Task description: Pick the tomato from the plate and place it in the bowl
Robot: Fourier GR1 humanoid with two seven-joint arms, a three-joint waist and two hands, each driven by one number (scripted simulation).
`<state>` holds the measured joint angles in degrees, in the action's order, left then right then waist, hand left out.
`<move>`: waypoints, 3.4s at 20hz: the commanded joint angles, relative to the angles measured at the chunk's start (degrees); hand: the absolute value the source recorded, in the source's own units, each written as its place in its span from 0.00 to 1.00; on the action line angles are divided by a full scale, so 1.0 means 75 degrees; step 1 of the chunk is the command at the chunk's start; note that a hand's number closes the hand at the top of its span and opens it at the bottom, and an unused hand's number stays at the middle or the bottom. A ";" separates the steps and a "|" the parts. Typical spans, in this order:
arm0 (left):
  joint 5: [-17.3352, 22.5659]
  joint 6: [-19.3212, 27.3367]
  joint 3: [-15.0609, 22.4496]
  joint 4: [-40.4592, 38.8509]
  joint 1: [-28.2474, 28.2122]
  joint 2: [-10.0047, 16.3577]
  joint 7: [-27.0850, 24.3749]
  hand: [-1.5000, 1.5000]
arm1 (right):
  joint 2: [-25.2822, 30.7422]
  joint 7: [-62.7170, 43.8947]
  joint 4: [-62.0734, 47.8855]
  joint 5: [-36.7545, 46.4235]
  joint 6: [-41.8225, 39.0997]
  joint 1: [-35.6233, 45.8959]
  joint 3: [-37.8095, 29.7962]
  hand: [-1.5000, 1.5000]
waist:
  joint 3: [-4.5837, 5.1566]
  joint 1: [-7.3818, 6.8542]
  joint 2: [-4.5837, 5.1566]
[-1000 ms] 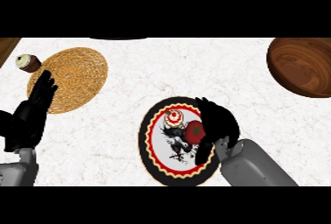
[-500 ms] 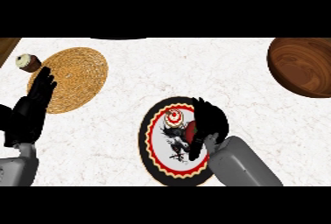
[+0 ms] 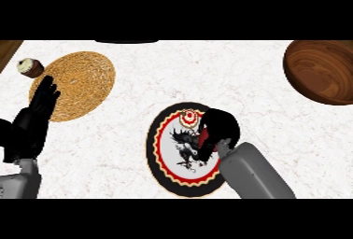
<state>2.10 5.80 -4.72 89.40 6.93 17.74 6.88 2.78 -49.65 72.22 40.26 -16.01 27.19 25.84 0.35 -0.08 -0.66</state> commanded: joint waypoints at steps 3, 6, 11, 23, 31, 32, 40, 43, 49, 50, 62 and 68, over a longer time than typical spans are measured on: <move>0.0033 -0.0283 -0.0233 -0.0060 0.0169 0.0002 0.0188 0.50 | -0.0062 0.0735 -0.0704 0.0287 0.0072 0.0156 -0.0453 1.00 | -0.0047 -0.0023 0.0092; -0.0084 -0.0168 -0.0217 -0.0250 0.0348 -0.0052 0.0081 0.50 | 0.0043 0.0655 -0.1462 0.0541 0.0608 0.0924 -0.1068 1.00 | -0.0047 -0.0057 0.0110; -0.0205 -0.0125 0.0127 -0.0067 0.0479 -0.0223 0.0109 0.50 | 0.1219 0.0003 -0.3068 0.0316 0.1184 0.2558 -0.2945 1.00 | -0.0061 -0.0433 0.0330; -0.0122 -0.0272 -0.0042 -0.0197 0.0558 -0.0134 0.0162 0.50 | 0.1977 -0.0965 -0.4887 0.2412 0.2805 0.5308 -0.2418 1.00 | -0.0039 -0.0278 0.0142; -0.0342 -0.0038 0.0080 -0.0198 0.0426 -0.0390 0.0158 0.50 | 0.2344 -0.1604 -0.4836 0.3220 0.3820 0.6344 -0.2671 1.00 | -0.0044 -0.0161 0.0128; -0.0515 0.0122 0.0213 0.0057 0.0077 -0.0513 0.0167 0.50 | 0.2446 -0.1767 -0.4643 0.3310 0.3527 0.6296 -0.2634 1.00 | -0.0045 -0.0110 0.0087; -0.0369 -0.0117 -0.0018 -0.0042 0.0347 -0.0341 0.0191 0.50 | 0.3290 -0.0419 -0.4780 0.2806 0.4482 0.5427 -0.3712 1.00 | -0.0053 -0.0085 0.0123; -0.0318 -0.0185 -0.0102 0.0122 -0.0046 -0.0332 0.0088 0.50 | 0.3440 0.0223 -0.4613 0.2486 0.4957 0.4723 -0.4026 1.00 | -0.0053 -0.0075 0.0109; -0.0347 -0.0286 -0.0212 -0.0423 0.0629 -0.0285 0.0014 0.50 | 0.3611 0.1110 -0.5664 0.2234 0.5756 0.4778 -0.4603 1.00 | -0.0049 -0.0122 0.0148; -0.0570 0.0027 0.0084 0.0025 0.0276 -0.0616 0.0051 0.50 | 0.4010 0.1831 -0.5949 0.1993 0.5877 0.4471 -0.4834 1.00 | -0.0056 -0.0183 0.0171; -0.0258 -0.0447 -0.0128 -0.0024 0.0407 -0.0372 0.0074 0.50 | 0.4840 0.2175 -0.8119 0.1303 0.5019 0.4347 -0.5840 1.00 | -0.0071 -0.0380 0.0245; -0.0357 -0.0397 -0.0105 0.0264 -0.0024 -0.0427 0.0154 0.50 | 0.4678 0.3842 -0.8002 0.0582 0.4762 0.3798 -0.6361 0.00 | -0.0068 -0.0263 0.0166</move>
<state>-0.74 3.30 -5.97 88.22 9.23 14.59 6.38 39.08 -26.27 12.24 47.86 20.13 58.17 -19.31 -0.15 -2.22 0.94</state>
